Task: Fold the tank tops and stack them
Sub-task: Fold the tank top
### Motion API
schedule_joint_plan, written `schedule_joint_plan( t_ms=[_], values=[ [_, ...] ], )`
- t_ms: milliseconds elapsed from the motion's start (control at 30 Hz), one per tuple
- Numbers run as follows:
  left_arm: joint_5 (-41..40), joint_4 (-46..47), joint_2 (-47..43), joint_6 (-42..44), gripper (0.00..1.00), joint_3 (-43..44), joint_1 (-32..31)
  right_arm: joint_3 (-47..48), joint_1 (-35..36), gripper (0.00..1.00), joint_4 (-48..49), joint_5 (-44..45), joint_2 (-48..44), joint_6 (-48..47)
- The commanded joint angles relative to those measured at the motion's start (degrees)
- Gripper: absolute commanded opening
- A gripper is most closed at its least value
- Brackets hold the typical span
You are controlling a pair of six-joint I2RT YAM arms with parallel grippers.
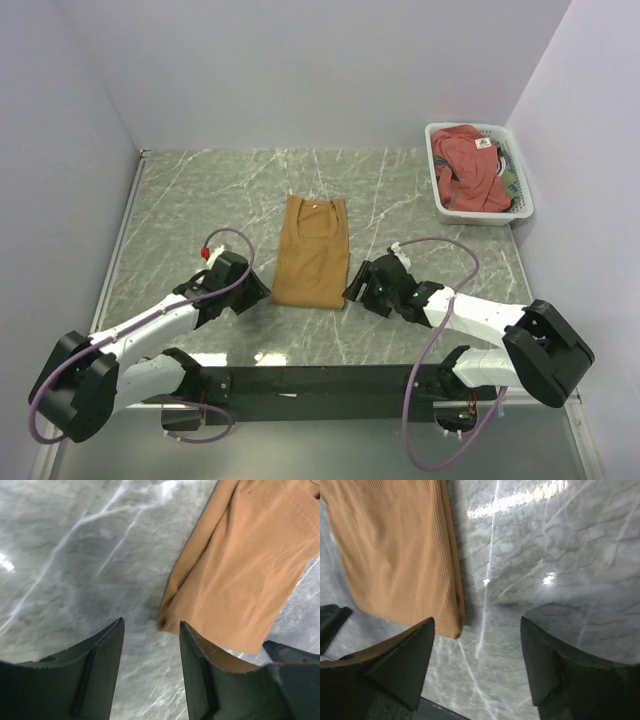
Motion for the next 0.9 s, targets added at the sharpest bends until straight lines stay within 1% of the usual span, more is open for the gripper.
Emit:
schedule_joint_plan(
  t_ms=[0, 33, 100, 133, 200, 233, 333, 667, 700, 733, 833, 867],
  values=[
    [1.83, 7.33, 2.46, 1.01, 0.54, -0.14, -0.24, -2.96, 1.43, 0.74, 4.45, 1.81, 0.69, 6.27],
    [1.74, 8.03, 3.16, 0.93, 0.53, -0.14, -0.24, -3.40, 1.52, 0.72, 6.62, 1.98, 0.87, 8.02],
    [2.26, 9.26, 4.83, 1.01, 0.51, -0.49, -0.24, -4.90, 1.96, 0.68, 8.04, 1.81, 1.40, 9.35],
    [2.53, 10.40, 5.27, 0.93, 0.51, -0.66, -0.24, -5.51, 2.23, 0.65, 8.49, 2.24, 1.48, 10.31],
    [2.71, 11.11, 6.77, 0.93, 0.50, -0.93, -0.24, -6.04, 2.67, 0.62, 8.58, 2.95, 1.57, 11.81],
    [2.71, 11.11, 7.29, 0.84, 0.49, -0.84, -0.24, -6.39, 3.02, 0.58, 9.36, 3.04, 1.40, 12.17],
    [2.97, 11.46, 8.62, 0.31, 0.47, -1.19, -0.24, -7.27, 4.33, 0.52, 9.81, 3.47, 1.57, 13.57],
    [4.64, 15.15, 11.07, -0.13, 0.45, -3.74, -0.77, -7.97, 5.13, 0.45, 12.09, 3.48, 5.87, 14.98],
    [4.55, 15.07, 11.17, -0.13, 0.44, -3.74, -0.95, -7.98, 5.30, 0.41, 12.44, 3.39, 6.31, 15.07],
    [4.55, 15.07, 11.34, -0.22, 0.43, -3.83, -1.21, -7.98, 5.30, 0.39, 12.88, 3.21, 6.67, 15.07],
    [4.46, 15.42, 11.61, -0.57, 0.41, -4.09, -1.74, -7.63, 5.30, 0.37, 13.58, 2.86, 8.16, 14.81],
    [4.55, 15.42, 11.87, -0.65, 0.37, -4.35, -1.83, -7.45, 5.30, 0.36, 13.59, 2.95, 8.69, 14.72]
  ],
)
